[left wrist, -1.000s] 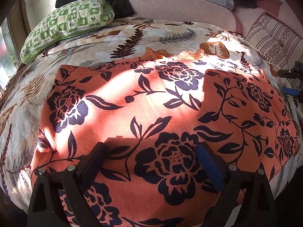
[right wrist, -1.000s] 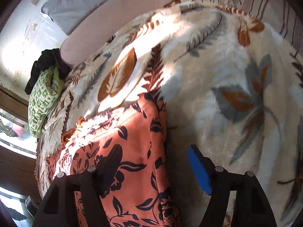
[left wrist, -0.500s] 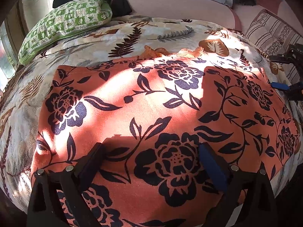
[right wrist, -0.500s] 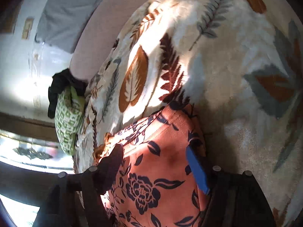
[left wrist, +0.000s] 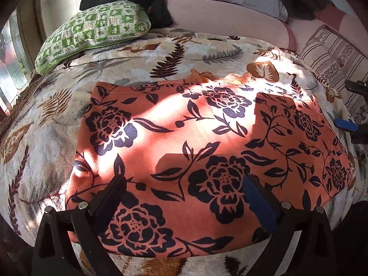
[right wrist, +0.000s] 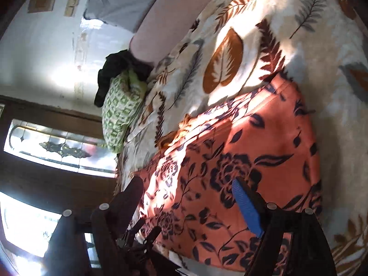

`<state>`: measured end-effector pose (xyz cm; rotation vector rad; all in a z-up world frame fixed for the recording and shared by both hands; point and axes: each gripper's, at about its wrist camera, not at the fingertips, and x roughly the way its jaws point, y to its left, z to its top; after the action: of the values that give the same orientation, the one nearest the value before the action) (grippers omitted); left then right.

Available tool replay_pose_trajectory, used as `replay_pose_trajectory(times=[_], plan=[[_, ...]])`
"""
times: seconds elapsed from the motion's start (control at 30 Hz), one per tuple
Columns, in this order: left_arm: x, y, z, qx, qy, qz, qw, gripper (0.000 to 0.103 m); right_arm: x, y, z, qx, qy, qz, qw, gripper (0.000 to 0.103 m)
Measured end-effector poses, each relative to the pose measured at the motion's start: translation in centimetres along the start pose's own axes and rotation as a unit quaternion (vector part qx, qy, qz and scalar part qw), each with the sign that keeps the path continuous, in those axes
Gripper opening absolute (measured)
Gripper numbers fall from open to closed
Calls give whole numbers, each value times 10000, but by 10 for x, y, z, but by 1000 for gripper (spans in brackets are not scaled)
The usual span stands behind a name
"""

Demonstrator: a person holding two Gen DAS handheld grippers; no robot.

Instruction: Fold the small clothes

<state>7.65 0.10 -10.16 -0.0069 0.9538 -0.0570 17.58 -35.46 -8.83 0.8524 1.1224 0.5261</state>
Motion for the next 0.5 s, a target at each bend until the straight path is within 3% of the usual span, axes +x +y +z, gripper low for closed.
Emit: replay_pose_trajectory(times=[0.07, 0.13, 0.17, 0.23, 0.3, 0.37, 0.43, 0.47, 0.5], plan=[[13, 5, -10, -59, 271, 101, 9996, 100, 15, -6, -24, -59, 254, -41, 9997, 84], [24, 8, -17, -40, 395, 230, 9989, 100, 40, -36, -39, 45, 572, -769, 9954, 84], [20, 7, -17, -2, 325, 238, 9992, 100, 40, -52, -41, 299, 442, -680, 9963, 80], [7, 8, -15, -51, 214, 121, 9997, 100, 19, -46, -46, 606, 46, -562, 9966, 80], [-11, 12, -12, -139, -152, 4, 9998, 100, 5, -21, -52, 154, -96, -637, 9978, 82], [-19, 18, -12, -124, -363, 205, 9991, 100, -2, -3, -60, -103, -75, -462, 9989, 82], [-1, 27, -16, -160, 41, 387, 9991, 100, -3, -2, -71, -263, -86, -307, 9991, 84], [16, 32, -20, -175, 477, 402, 9979, 101, 3, -10, -74, -281, -77, -512, 9983, 90], [21, 35, -24, -132, 515, 356, 9979, 101, 13, -24, -76, -156, 82, -974, 9951, 91]])
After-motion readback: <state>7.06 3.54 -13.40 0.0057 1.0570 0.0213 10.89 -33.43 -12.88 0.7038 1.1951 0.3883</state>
